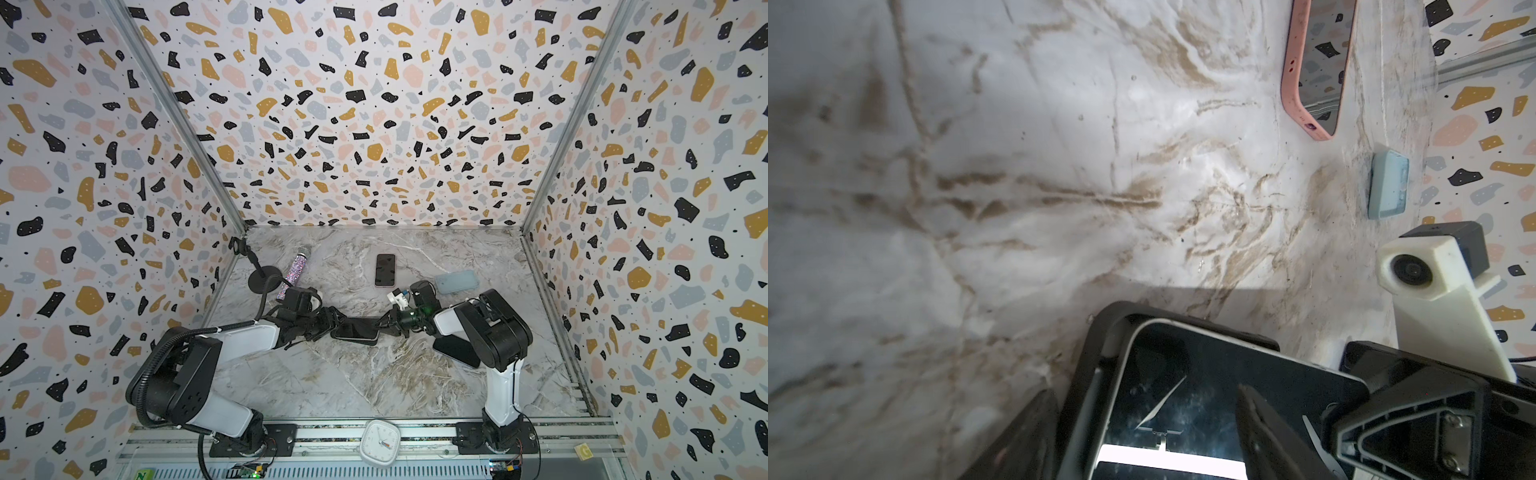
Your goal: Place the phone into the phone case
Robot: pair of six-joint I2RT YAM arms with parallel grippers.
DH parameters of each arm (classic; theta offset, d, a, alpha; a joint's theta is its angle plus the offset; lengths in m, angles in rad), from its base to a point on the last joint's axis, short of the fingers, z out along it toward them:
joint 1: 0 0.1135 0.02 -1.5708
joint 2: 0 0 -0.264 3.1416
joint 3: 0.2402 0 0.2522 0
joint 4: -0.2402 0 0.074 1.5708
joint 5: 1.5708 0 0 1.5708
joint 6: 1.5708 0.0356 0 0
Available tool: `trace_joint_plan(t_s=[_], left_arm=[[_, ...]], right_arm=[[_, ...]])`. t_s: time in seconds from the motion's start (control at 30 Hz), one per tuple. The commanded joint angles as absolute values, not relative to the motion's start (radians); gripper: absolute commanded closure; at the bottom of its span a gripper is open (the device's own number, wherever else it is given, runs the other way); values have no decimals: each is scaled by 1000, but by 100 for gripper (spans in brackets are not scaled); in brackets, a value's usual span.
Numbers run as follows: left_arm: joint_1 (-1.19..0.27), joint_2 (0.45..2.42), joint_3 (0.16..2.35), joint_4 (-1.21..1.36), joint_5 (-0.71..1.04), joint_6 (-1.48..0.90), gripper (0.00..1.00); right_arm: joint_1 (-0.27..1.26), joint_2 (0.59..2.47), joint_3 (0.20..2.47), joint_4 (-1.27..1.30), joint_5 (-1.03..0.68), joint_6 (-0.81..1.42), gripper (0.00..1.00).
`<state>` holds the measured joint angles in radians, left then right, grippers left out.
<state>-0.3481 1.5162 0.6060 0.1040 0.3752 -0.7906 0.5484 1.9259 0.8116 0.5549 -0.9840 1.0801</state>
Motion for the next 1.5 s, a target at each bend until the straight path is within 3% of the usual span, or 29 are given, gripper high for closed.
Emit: trace_joint_plan(t_s=[0.0,0.23,0.73,1.47], left_arm=[[-364,1492,582,66,385,-803,31],[-374,1496,576,71,386,-805,32],[-381,1516,591,65,379,-798,33],[-485,1510,617,101,374,-862,34]], right_arm=[[571,1956,778,540,-953,1139,93],[592,1984,807,543,-978,1132,93],[589,2060,973,160,-1007,817,93],[637,2063,922,352,-945,982,92]])
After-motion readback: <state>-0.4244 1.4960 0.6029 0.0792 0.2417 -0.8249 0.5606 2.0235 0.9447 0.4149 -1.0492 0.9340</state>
